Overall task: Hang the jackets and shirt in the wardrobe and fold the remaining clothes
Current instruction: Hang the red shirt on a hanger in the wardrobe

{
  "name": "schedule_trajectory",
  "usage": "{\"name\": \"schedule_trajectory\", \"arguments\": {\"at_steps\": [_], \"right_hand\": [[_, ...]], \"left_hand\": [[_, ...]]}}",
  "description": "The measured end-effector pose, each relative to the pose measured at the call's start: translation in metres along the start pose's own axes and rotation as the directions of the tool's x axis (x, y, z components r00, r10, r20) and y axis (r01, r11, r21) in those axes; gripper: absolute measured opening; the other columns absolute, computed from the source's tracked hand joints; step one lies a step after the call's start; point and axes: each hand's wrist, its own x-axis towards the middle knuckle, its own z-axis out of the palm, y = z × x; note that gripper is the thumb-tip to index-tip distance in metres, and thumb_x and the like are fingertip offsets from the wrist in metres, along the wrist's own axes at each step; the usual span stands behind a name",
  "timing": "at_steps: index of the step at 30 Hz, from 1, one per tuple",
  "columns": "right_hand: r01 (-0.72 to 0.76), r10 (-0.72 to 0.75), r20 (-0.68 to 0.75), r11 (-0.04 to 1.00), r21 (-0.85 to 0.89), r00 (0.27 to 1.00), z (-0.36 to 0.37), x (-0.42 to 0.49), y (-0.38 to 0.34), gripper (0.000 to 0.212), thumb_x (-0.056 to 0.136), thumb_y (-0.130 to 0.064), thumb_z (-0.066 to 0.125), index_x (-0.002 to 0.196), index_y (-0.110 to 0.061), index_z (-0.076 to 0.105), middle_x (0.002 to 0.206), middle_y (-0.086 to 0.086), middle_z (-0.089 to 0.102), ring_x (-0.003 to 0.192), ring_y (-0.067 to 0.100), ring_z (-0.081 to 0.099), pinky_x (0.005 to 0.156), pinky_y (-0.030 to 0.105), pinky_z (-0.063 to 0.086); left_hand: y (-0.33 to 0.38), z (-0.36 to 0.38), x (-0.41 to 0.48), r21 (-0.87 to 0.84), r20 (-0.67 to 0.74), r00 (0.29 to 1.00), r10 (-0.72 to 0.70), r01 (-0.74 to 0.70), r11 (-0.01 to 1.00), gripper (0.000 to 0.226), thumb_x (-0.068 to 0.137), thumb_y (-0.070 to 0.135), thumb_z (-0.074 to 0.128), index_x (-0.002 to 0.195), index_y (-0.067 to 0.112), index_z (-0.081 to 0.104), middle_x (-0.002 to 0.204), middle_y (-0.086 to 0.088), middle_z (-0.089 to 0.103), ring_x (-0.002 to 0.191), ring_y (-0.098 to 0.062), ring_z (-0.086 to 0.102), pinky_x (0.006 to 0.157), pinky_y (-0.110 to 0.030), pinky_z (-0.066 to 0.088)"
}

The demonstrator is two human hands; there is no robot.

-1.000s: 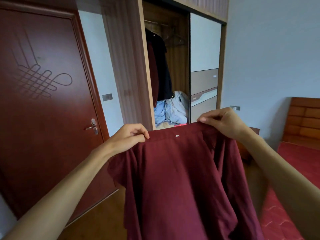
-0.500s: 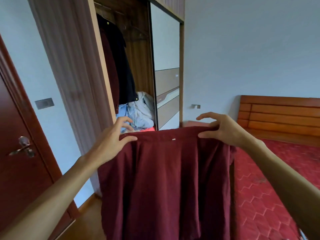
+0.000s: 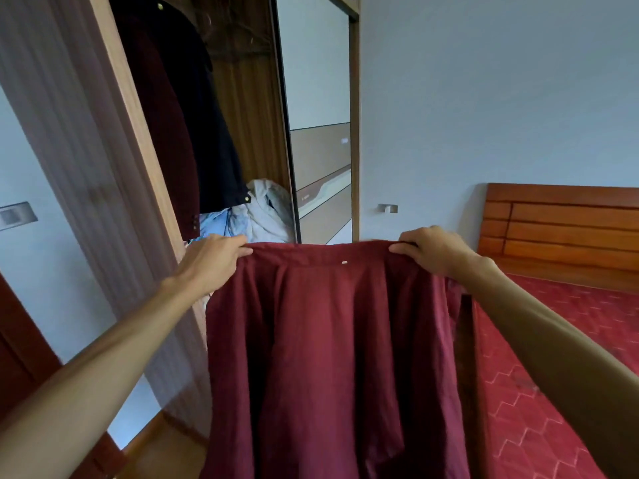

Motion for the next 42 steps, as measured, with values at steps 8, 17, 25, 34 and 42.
{"name": "schedule_trajectory", "arguments": {"at_steps": [8,17,25,34,42], "right_hand": [[0.03,0.004,-0.288,0.993,0.115,0.957,0.036,0.097,0.048,0.018,0.098,-0.039,0.055,0.1,-0.028,0.069,0.102,0.003,0.072,0.096,0.032,0.066,0.076,0.04,0.051],[-0.146,0.136,0.074,0.978,0.15,0.988,0.115,0.184,0.101,0.025,0.09,-0.05,0.064,0.096,-0.026,0.066,0.094,0.001,0.066,0.092,0.025,0.06,0.083,0.041,0.051],[-0.182,0.178,0.039,0.972,0.147,0.983,0.122,0.302,0.118,0.026,0.085,-0.052,0.07,0.074,-0.03,0.065,0.075,-0.006,0.064,0.08,0.02,0.06,0.074,0.038,0.052],[-0.209,0.234,-0.112,0.957,0.202,0.966,0.137,0.398,0.115,0.027,0.085,-0.055,0.069,0.086,-0.028,0.07,0.083,-0.003,0.066,0.083,0.02,0.06,0.076,0.037,0.052],[-0.136,0.157,-0.115,0.976,0.173,0.981,0.167,0.481,0.131,0.029,0.089,-0.052,0.065,0.096,-0.025,0.07,0.083,-0.004,0.062,0.087,0.024,0.061,0.071,0.033,0.044]], "left_hand": [[-0.016,0.081,0.084,0.045,-0.05,0.998,0.032,-0.03,0.999,0.013,0.089,0.007,0.061,0.094,0.018,0.064,0.083,-0.006,0.063,0.074,-0.035,0.067,0.056,-0.038,0.048],[-0.064,0.204,0.149,-0.251,0.203,0.975,-0.087,0.138,0.958,0.019,0.094,0.009,0.064,0.076,0.006,0.064,0.074,-0.013,0.071,0.079,-0.032,0.069,0.063,-0.033,0.046],[-0.125,0.231,0.247,-0.315,0.252,0.965,-0.07,0.15,0.937,0.021,0.095,0.038,0.062,0.093,0.018,0.071,0.071,0.0,0.067,0.076,-0.018,0.063,0.077,-0.034,0.049],[-0.174,0.257,0.31,-0.398,-0.043,0.986,0.161,-0.165,0.902,0.009,0.084,0.028,0.074,0.089,0.02,0.072,0.103,0.008,0.057,0.094,-0.01,0.063,0.09,-0.03,0.05],[-0.187,0.288,0.351,-0.191,0.185,0.98,0.069,-0.033,0.981,0.03,0.081,0.059,0.063,0.065,0.036,0.051,0.098,0.016,0.051,0.077,-0.003,0.053,0.073,-0.03,0.047]]}}
